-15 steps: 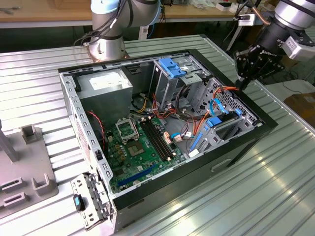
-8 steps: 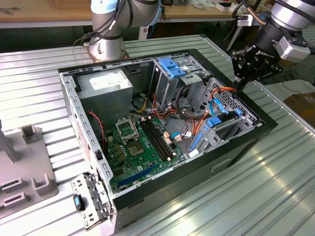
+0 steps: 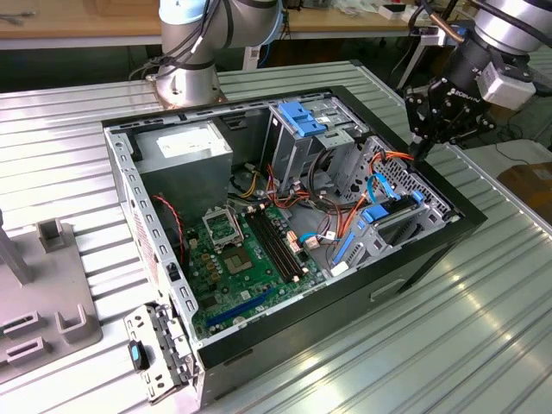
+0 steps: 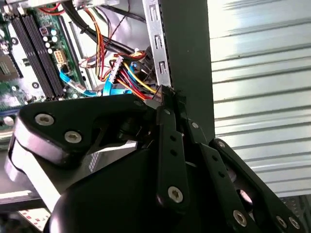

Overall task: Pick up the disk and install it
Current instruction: 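Insert the second disk wire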

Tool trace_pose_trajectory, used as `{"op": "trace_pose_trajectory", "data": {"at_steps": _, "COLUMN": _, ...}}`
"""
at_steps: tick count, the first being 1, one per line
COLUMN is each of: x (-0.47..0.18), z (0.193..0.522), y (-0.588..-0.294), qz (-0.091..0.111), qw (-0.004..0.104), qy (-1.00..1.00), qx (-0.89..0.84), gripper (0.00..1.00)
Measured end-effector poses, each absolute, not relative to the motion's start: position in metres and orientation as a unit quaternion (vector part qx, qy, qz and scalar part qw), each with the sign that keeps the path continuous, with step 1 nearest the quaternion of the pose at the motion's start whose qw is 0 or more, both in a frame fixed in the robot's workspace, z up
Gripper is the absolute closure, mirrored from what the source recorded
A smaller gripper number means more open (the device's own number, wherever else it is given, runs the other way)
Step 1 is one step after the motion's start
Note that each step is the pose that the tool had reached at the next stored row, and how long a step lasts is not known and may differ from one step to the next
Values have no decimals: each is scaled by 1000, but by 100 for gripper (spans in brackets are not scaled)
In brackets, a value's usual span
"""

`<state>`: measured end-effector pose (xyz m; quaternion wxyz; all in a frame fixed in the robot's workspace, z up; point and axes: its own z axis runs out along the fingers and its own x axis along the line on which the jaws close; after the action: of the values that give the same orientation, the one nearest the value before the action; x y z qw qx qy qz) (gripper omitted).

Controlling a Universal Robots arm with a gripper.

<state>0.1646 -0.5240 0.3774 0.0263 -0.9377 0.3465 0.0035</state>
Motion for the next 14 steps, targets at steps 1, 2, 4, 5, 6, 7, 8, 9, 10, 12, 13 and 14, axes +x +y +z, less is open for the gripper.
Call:
{"op": "trace_pose_trajectory", "data": {"at_steps": 1, "x": 165, "z": 377, "y": -524, "qz": 3, "qw": 26, "qy": 355, "qx": -935, "gripper": 84}}
{"op": "trace_pose_trajectory", "data": {"at_steps": 2, "x": 165, "z": 377, "y": -524, "qz": 3, "qw": 26, "qy": 363, "qx": -932, "gripper": 84}}
{"op": "trace_pose_trajectory", "data": {"at_steps": 4, "x": 165, "z": 377, "y": -524, "qz": 2, "qw": 26, "qy": 384, "qx": -923, "gripper": 84}}
{"op": "trace_pose_trajectory", "data": {"at_steps": 5, "x": 165, "z": 377, "y": -524, "qz": 2, "qw": 26, "qy": 401, "qx": -916, "gripper": 84}}
{"op": "trace_pose_trajectory", "data": {"at_steps": 6, "x": 165, "z": 377, "y": -524, "qz": 2, "qw": 26, "qy": 414, "qx": -910, "gripper": 84}}
{"op": "trace_pose_trajectory", "data": {"at_steps": 7, "x": 165, "z": 377, "y": -524, "qz": 1, "qw": 26, "qy": 421, "qx": -907, "gripper": 84}}
{"op": "trace_pose_trajectory", "data": {"at_steps": 8, "x": 165, "z": 377, "y": -524, "qz": 1, "qw": 27, "qy": 437, "qx": -899, "gripper": 84}}
{"op": "trace_pose_trajectory", "data": {"at_steps": 9, "x": 165, "z": 377, "y": -524, "qz": 0, "qw": 27, "qy": 456, "qx": -889, "gripper": 84}}
{"op": "trace_pose_trajectory", "data": {"at_steps": 10, "x": 165, "z": 377, "y": -524, "qz": 0, "qw": 27, "qy": 473, "qx": -881, "gripper": 84}}
{"op": "trace_pose_trajectory", "data": {"at_steps": 12, "x": 165, "z": 377, "y": -524, "qz": -1, "qw": 26, "qy": 498, "qx": -867, "gripper": 84}}
{"op": "trace_pose_trajectory", "data": {"at_steps": 13, "x": 165, "z": 377, "y": -524, "qz": -1, "qw": 26, "qy": 506, "qx": -862, "gripper": 84}}
{"op": "trace_pose_trajectory", "data": {"at_steps": 14, "x": 165, "z": 377, "y": -524, "qz": -2, "qw": 26, "qy": 518, "qx": -855, "gripper": 84}}
